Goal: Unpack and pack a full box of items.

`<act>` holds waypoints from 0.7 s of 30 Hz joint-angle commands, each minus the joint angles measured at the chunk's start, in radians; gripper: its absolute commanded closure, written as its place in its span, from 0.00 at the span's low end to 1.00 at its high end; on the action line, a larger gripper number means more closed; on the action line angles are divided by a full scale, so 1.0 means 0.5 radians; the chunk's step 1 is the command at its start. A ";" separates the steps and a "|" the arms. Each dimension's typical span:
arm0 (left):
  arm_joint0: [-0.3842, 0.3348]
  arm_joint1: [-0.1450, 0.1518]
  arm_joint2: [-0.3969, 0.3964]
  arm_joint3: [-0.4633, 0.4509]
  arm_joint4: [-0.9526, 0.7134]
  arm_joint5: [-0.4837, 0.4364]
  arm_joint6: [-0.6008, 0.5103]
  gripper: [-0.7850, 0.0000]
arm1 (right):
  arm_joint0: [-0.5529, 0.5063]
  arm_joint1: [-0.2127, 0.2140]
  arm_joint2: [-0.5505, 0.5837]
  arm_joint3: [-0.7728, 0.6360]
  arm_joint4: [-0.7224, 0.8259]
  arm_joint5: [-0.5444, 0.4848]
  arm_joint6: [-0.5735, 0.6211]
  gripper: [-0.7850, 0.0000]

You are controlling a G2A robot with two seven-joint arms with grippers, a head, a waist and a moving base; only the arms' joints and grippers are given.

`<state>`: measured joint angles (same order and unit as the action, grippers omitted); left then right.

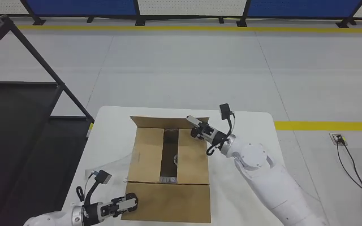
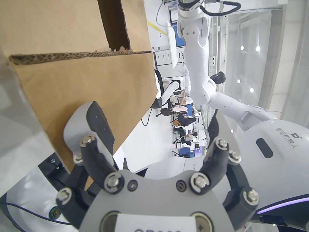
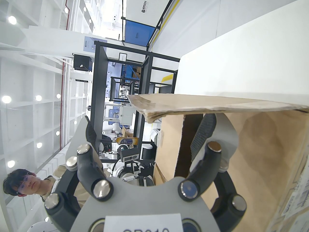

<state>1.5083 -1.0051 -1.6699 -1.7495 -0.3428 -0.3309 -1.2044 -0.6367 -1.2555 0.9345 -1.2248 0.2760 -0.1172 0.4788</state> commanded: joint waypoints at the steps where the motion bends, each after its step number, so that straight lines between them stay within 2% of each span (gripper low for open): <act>1: 0.000 0.000 0.000 0.000 0.000 0.000 0.000 0.00 | 0.000 0.000 0.000 0.000 0.000 0.000 0.000 0.00; 9: 0.006 -0.001 0.024 -0.023 0.013 0.020 0.054 0.00 | -0.040 -0.015 0.013 -0.009 0.090 -0.029 -0.052 0.00; 14: -0.008 0.006 0.058 -0.025 0.037 0.042 0.045 0.00 | 0.067 -0.085 -0.069 0.094 0.141 -0.039 -0.220 0.00; 21: -0.009 0.012 0.111 0.011 0.084 0.024 0.057 0.00 | 0.325 -0.216 -0.245 0.463 0.067 0.006 -0.477 0.00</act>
<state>1.5028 -0.9996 -1.6177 -1.7468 -0.3030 -0.3167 -1.1768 -0.4953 -1.3536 0.8255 -1.0259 0.3190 -0.1221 0.2619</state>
